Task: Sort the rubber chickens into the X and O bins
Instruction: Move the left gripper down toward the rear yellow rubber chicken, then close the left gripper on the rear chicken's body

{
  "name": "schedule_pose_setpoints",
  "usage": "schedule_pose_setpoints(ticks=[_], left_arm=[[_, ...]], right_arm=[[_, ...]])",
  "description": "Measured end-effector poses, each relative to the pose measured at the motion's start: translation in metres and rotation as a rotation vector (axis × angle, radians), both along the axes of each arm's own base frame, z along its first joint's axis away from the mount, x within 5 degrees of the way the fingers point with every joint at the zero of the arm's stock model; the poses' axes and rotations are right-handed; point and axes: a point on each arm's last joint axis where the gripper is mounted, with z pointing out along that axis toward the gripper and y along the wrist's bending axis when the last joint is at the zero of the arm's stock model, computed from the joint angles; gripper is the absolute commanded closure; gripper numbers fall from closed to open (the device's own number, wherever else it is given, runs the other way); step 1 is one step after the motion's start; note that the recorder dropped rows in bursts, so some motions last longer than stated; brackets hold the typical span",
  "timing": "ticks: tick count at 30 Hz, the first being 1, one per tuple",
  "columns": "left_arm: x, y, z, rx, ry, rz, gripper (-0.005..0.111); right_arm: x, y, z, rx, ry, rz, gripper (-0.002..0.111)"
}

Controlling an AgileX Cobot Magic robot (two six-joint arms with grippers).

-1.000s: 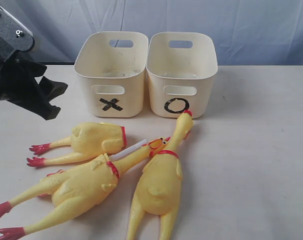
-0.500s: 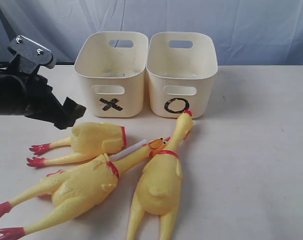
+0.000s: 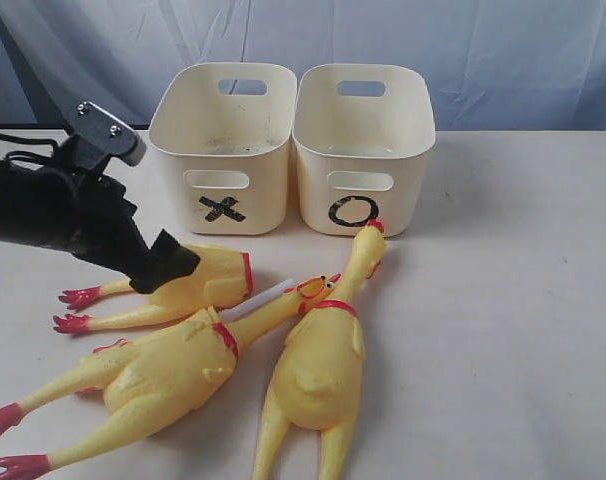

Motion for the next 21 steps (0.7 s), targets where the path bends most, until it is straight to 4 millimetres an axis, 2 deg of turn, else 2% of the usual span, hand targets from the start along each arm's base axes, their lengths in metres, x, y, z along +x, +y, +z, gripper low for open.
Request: schedule_pose_setpoints(ticks=[10, 21], left_arm=[[0.012, -0.001, -0.029, 0.145, 0.042, -0.142, 0.005], [0.023, -0.005, -0.049, 0.166, 0.09, -0.186, 0.005]], right_arm=[[0.0, 0.0, 0.0, 0.007, 0.001, 0.001, 0.108], [0.0, 0.0, 0.0, 0.007, 0.001, 0.001, 0.108]])
